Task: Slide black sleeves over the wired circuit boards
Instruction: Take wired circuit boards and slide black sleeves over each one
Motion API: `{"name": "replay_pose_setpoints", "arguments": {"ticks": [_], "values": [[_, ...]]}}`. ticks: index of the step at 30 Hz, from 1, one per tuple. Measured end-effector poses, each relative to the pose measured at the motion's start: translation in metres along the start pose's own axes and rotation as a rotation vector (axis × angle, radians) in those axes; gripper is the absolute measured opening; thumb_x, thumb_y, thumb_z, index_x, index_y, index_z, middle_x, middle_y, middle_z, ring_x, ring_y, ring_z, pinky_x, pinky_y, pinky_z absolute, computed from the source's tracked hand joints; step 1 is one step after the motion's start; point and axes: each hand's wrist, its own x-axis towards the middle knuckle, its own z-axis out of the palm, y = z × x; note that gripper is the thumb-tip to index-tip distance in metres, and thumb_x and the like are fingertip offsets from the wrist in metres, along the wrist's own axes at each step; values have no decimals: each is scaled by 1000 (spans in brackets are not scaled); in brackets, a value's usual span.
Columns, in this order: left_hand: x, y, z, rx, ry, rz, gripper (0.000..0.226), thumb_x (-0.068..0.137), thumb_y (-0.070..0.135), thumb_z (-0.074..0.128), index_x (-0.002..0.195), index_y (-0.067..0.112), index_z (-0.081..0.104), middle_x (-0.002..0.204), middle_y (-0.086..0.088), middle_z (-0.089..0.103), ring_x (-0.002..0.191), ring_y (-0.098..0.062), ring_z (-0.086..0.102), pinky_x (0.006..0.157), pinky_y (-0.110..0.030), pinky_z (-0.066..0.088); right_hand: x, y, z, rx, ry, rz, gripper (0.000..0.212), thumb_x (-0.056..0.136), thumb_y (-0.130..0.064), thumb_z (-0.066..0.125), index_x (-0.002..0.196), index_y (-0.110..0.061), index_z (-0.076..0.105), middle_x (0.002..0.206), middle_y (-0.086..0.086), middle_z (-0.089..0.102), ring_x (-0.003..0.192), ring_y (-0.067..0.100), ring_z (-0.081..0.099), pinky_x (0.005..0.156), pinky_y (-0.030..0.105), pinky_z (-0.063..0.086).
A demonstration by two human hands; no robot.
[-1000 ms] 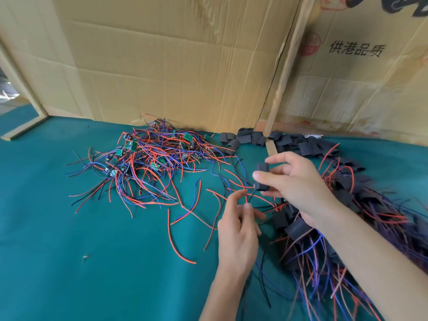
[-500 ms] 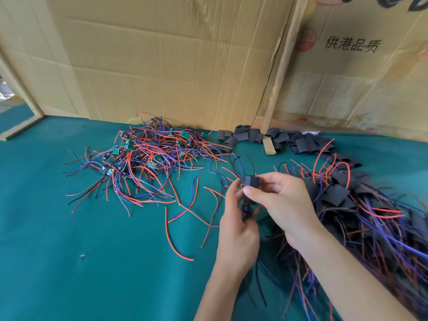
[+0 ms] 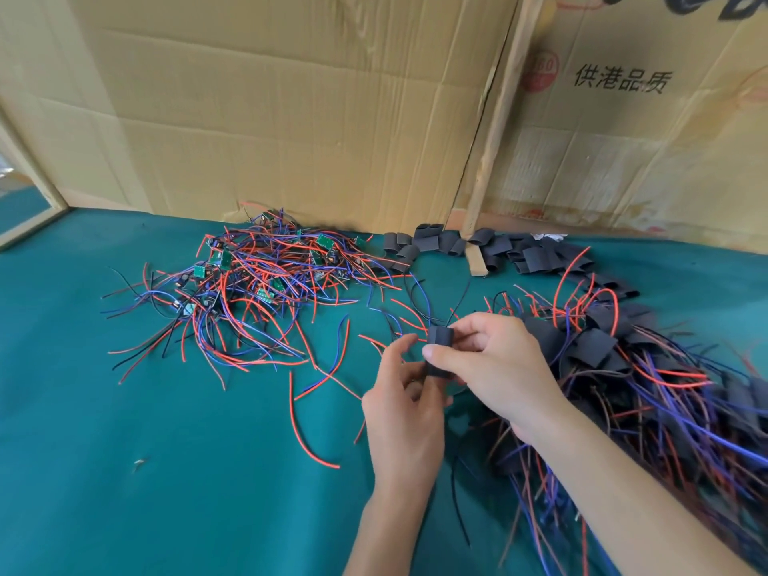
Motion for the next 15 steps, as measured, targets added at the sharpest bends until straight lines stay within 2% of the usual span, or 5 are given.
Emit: {"name": "replay_pose_setpoints", "arguments": {"ticks": [4,6,8,11,15], "values": [[-2,-3,2,81,44,39,9,86,17,57,82,23,63,66,7,72,57,-12,70,54,-30,58,-1,-8,-4,163,-120,89,19,78,-14,86,91,-8,73,82,10,78,76,28,75,71,41,64],[-2,-6,1,125,82,60,18,90,13,62,74,21,60,62,4,69,51,-13,66,51,-22,51,-4,-12,-5,254,-160,120,21,80,-6,83,95,-1,70,84,15,76,71,27,73,68,42,64],[0,-2,1,91,63,80,20,93,11,65,75,20,62,63,0,69,51,-17,65,50,-22,51,-6,-14,-7,310,-170,113,19,82,0,80,96,3,68,75,12,74,64,25,71,60,39,63],[1,6,2,-70,-86,83,3,94,22,68,93,21,71,75,-2,74,59,-20,70,53,-31,56,-2,-19,-16,369,-116,89,17,83,2,78,97,6,68,73,14,74,62,28,70,53,32,59],[-5,10,7,-158,-115,45,24,89,46,61,94,25,72,77,-5,72,66,-21,69,56,-32,55,10,-30,-47,178,-38,56,17,76,2,83,87,0,70,75,18,75,60,25,72,57,34,63]]}}
